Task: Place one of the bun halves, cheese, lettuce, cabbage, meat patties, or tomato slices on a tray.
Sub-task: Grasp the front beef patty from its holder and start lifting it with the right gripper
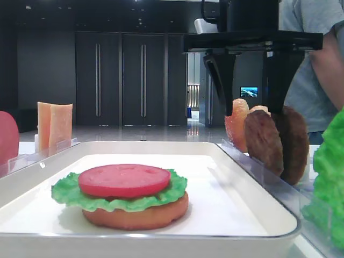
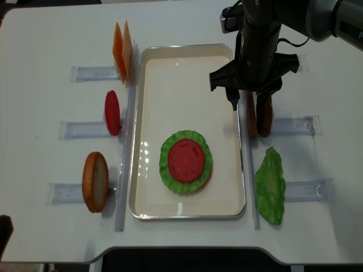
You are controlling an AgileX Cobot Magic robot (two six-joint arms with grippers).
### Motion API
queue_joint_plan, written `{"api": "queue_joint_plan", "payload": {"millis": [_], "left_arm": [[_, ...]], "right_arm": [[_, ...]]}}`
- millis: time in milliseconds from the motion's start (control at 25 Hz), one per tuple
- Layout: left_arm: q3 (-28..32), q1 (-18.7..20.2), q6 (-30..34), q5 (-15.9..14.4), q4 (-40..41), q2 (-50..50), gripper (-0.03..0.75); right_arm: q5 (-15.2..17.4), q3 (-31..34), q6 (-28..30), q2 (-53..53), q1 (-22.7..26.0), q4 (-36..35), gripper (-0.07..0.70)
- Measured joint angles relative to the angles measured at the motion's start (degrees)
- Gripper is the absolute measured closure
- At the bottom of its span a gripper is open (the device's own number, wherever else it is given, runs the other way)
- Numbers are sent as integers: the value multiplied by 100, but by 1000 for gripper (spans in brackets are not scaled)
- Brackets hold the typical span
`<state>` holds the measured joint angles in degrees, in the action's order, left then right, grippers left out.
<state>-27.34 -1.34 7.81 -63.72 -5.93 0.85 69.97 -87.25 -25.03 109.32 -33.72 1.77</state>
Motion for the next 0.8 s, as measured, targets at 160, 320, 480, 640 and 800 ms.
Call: {"api": "queue_joint_plan", "payload": {"millis": [160, 320, 480, 640, 800], "left_arm": [[0, 0, 0, 0, 0, 0, 722], [0, 0, 0, 0, 0, 0, 722], [0, 0, 0, 0, 0, 0, 722], [0, 0, 0, 0, 0, 0, 722], [0, 0, 0, 0, 0, 0, 722]], "right_arm": [[0, 0, 0, 0, 0, 0, 195], [0, 0, 0, 0, 0, 0, 195], [0, 0, 0, 21, 0, 0, 195], [0, 5, 0, 191, 0, -13, 195], [0, 5, 0, 209, 0, -6, 195]]}}
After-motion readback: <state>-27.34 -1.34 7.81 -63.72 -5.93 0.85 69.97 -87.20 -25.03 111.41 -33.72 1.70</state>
